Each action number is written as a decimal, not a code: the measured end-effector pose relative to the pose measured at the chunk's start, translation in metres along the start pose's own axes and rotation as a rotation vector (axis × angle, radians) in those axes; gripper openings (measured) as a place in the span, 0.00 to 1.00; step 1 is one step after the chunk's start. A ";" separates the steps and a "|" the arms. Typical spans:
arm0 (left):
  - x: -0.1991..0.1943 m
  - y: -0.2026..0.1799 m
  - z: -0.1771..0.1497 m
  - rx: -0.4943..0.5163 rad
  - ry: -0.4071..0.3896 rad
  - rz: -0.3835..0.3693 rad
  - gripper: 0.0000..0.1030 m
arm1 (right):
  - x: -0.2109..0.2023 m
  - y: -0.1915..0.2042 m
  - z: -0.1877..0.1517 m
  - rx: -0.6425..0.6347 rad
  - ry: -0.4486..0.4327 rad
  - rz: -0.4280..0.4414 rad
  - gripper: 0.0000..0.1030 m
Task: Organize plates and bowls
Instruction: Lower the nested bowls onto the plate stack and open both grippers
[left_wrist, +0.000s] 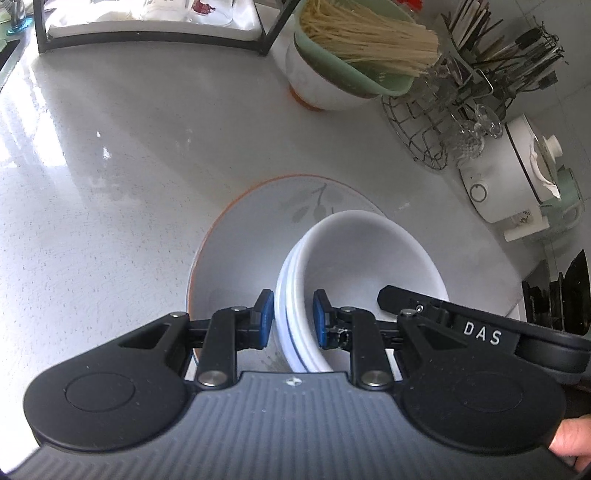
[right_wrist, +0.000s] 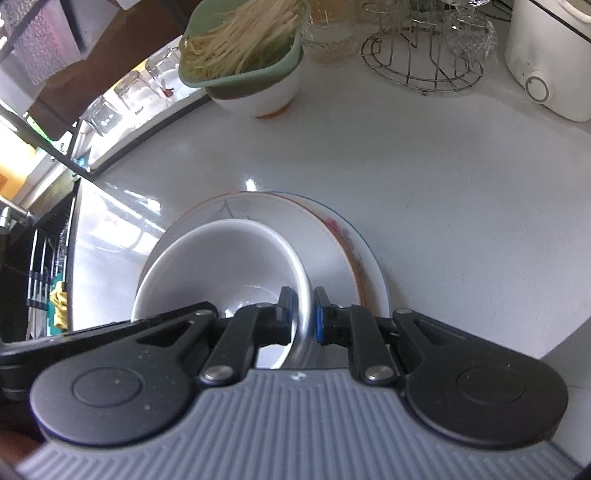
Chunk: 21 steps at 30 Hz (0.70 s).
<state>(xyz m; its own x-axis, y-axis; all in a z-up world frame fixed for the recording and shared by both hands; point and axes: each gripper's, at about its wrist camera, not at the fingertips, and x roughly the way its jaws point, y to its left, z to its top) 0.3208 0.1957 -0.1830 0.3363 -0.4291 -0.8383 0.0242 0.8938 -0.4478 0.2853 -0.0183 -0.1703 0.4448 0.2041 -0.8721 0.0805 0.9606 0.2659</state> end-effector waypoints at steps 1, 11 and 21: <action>0.001 0.001 0.001 -0.008 -0.001 0.001 0.24 | 0.001 0.000 0.000 0.002 0.000 0.005 0.15; 0.000 -0.001 0.003 -0.006 -0.006 0.026 0.26 | -0.001 -0.002 -0.002 -0.013 -0.002 0.037 0.16; -0.043 -0.015 -0.003 -0.031 -0.111 0.042 0.57 | -0.037 -0.010 0.001 -0.045 -0.095 0.099 0.46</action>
<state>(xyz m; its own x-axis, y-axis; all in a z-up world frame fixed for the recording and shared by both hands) 0.3032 0.2004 -0.1417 0.4382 -0.3733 -0.8177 -0.0205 0.9053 -0.4242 0.2689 -0.0361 -0.1401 0.5315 0.2816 -0.7989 -0.0071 0.9446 0.3282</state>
